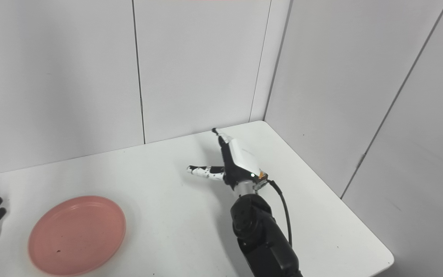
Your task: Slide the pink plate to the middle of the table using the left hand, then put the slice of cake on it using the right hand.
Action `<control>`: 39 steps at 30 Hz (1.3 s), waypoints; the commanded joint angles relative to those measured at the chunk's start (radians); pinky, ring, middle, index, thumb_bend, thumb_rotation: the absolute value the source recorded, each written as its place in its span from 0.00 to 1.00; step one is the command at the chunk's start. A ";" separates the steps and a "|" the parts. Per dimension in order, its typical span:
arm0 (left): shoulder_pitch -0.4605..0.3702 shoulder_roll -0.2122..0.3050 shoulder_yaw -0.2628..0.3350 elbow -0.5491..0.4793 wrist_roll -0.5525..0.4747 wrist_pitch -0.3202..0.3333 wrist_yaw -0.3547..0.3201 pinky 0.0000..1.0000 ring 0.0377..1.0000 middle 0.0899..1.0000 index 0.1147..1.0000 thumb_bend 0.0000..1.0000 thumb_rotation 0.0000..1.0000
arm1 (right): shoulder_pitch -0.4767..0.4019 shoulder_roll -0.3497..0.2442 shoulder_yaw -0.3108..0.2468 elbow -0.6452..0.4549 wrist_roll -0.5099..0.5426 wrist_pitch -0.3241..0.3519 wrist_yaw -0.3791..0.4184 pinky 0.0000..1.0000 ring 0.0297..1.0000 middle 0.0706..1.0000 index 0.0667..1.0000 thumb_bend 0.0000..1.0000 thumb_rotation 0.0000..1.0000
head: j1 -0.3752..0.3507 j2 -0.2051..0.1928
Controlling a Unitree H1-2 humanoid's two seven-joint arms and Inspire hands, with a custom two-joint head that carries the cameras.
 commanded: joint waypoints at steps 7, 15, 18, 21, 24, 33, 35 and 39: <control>0.054 0.004 0.003 0.043 -0.005 0.006 -0.012 1.00 1.00 1.00 1.00 0.67 1.00 | -0.028 -0.032 -0.070 -0.061 -0.132 0.022 0.045 0.93 0.91 0.88 0.87 0.76 0.41 | -0.002 0.003; 0.062 0.006 0.000 0.028 -0.002 0.015 -0.011 1.00 1.00 1.00 1.00 0.68 1.00 | -0.041 0.030 -0.162 -0.040 -0.316 0.022 0.142 1.00 0.96 0.90 0.88 0.78 0.43 | -0.003 0.006; 0.062 0.003 0.001 0.026 0.000 0.013 -0.007 1.00 1.00 1.00 1.00 0.67 1.00 | -0.045 0.047 -0.195 -0.029 -0.314 0.022 0.158 0.92 0.93 0.91 0.87 0.80 0.42 | -0.004 0.006; 0.062 0.001 0.003 0.025 -0.008 0.021 -0.010 1.00 1.00 1.00 1.00 0.68 1.00 | -0.052 0.066 -0.235 -0.011 -0.330 0.022 0.195 0.82 0.92 0.93 0.88 0.81 0.43 | -0.003 0.007; 0.061 0.002 0.002 0.026 -0.010 0.023 -0.014 1.00 1.00 1.00 1.00 0.69 1.00 | -0.060 0.080 -0.261 -0.005 -0.367 0.022 0.250 0.78 0.91 0.94 0.89 0.81 0.44 | -0.004 0.007; 0.064 -0.002 0.005 0.021 -0.009 0.023 -0.006 1.00 1.00 1.00 1.00 0.69 1.00 | -0.081 0.109 -0.336 0.020 -0.416 0.022 0.394 0.70 0.89 0.91 0.87 0.79 0.36 | -0.003 0.008; 0.065 -0.002 0.004 0.016 -0.008 0.026 -0.006 1.00 1.00 1.00 1.00 0.68 1.00 | -0.083 0.114 -0.345 0.029 -0.420 0.022 0.396 0.69 0.88 0.90 0.86 0.76 0.32 | -0.004 0.011; 0.066 0.001 0.001 0.019 -0.002 0.015 -0.009 1.00 1.00 1.00 1.00 0.69 1.00 | -0.085 0.114 -0.358 0.063 -0.423 0.022 0.390 0.67 0.86 0.89 0.85 0.72 0.27 | -0.004 0.012</control>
